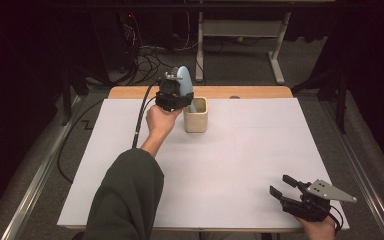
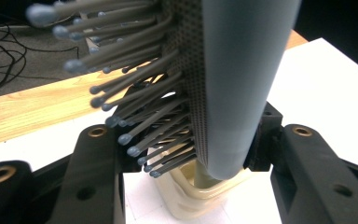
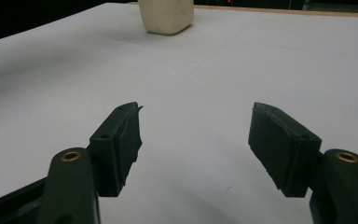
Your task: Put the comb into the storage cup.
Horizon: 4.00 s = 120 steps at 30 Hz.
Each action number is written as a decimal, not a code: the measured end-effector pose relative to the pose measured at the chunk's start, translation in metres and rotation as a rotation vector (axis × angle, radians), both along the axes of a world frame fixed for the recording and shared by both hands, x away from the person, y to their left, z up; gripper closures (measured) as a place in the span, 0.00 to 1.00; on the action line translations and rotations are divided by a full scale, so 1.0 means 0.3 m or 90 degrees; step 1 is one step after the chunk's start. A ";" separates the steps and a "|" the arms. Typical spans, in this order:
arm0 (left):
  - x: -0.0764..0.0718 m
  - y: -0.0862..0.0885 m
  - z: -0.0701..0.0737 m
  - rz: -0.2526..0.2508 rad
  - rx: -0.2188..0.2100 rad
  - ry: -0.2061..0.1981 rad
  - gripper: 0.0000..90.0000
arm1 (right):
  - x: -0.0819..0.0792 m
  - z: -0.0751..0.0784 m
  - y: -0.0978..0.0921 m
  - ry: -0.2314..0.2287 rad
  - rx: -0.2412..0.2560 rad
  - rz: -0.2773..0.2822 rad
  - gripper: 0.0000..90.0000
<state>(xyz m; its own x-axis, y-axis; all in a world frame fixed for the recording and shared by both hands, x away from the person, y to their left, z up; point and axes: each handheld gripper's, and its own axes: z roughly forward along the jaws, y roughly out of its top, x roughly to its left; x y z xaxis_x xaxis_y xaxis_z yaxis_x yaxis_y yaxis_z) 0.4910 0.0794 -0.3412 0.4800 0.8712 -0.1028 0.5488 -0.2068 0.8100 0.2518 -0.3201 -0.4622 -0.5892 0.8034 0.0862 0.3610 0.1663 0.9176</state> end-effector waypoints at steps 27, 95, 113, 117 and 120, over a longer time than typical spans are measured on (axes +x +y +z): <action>0.000 -0.029 -0.038 -0.008 0.006 0.007 0.58 | 0.000 0.000 0.001 0.000 0.001 0.002 0.39; -0.027 -0.015 -0.056 -0.012 0.072 -0.026 0.35 | -0.004 0.003 0.001 -0.007 0.006 0.000 0.39; -0.063 0.026 -0.051 -0.028 0.053 -0.020 0.32 | -0.003 0.003 0.003 -0.008 0.002 0.000 0.39; -0.067 0.034 -0.049 -0.031 0.049 -0.020 0.32 | -0.003 0.003 0.003 -0.009 0.001 0.000 0.39; -0.070 0.039 -0.047 -0.032 0.048 -0.019 0.32 | -0.003 0.003 0.004 -0.009 0.001 0.000 0.39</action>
